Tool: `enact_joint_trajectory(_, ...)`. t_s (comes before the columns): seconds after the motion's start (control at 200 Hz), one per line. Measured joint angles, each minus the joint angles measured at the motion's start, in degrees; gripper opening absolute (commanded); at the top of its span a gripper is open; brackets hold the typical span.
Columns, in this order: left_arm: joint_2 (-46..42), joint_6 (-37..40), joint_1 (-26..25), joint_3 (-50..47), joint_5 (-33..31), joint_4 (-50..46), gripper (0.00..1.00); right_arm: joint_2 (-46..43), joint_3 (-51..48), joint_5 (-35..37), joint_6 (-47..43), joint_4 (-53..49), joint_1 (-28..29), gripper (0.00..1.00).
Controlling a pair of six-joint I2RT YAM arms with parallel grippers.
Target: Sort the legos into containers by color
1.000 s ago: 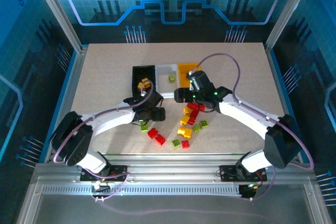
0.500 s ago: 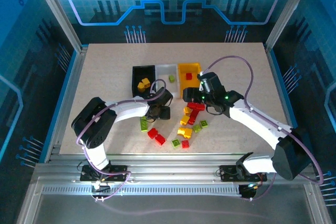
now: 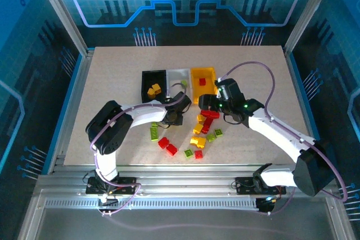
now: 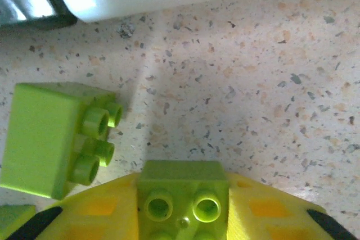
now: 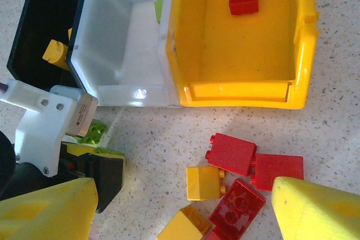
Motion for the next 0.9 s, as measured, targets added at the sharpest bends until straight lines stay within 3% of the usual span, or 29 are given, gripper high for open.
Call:
enact_joint_trajectory(0.205, -5.68, 0.02, -0.52, 0.44, 0.00, -0.63, 0.29, -0.57, -0.04, -0.28, 0.00, 0.04, -0.81, 0.83)
enact_joint_trajectory(0.38, -6.64, 0.04, 4.28, 9.79, 0.00, -0.72, 0.29, -1.03, -1.09, -0.42, 0.22, 0.13, -1.18, 0.83)
enact_joint_trajectory(0.665, 7.67, 0.70, 9.57, 28.70, -0.04, -1.73, 0.30, -2.16, -2.19, -0.39, 0.48, -1.29, -1.81, 0.83)
enact_joint_trajectory(0.901, 16.00, 2.03, 9.62, 35.63, 0.00, -5.99, 0.49, -3.85, -2.19, -0.79, 0.63, -2.78, -1.92, 0.82)
